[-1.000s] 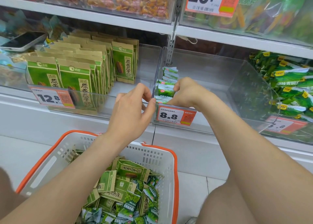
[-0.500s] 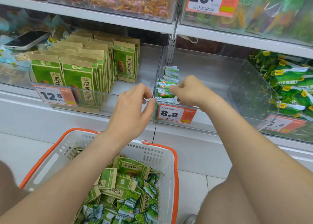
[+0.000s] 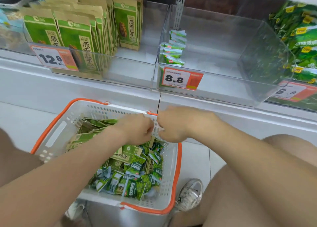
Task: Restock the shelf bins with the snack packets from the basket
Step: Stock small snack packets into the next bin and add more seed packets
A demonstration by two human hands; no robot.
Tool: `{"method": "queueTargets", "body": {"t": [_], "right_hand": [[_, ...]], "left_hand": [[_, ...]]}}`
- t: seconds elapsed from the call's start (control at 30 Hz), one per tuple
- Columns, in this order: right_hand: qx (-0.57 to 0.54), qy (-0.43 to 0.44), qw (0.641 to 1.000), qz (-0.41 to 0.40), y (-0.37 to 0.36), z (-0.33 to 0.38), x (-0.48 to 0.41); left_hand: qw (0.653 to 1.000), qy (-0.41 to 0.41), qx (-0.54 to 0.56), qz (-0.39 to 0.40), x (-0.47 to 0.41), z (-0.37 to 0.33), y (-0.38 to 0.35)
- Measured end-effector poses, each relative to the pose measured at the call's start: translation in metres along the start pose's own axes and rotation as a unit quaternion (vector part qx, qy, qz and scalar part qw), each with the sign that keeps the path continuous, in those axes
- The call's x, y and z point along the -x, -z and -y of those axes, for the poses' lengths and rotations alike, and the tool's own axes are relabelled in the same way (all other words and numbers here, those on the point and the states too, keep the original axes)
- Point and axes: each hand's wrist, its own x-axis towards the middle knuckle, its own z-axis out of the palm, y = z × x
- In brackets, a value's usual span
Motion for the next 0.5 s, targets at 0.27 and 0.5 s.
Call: {"method": "queueTargets", "body": {"t": [0.27,0.5], "right_hand": [[0.002,0.086,0.993,0.082,-0.034,0.022,-0.014],[0.014,0.085,0.994,0.064,-0.034,0.02,-0.02]], "left_hand": [[0.952,-0.064,-0.097,0.283,0.015,-0.008,-0.111],[0.946,-0.134,-0.184,0.232,0.016,-0.006,-0.129]]}}
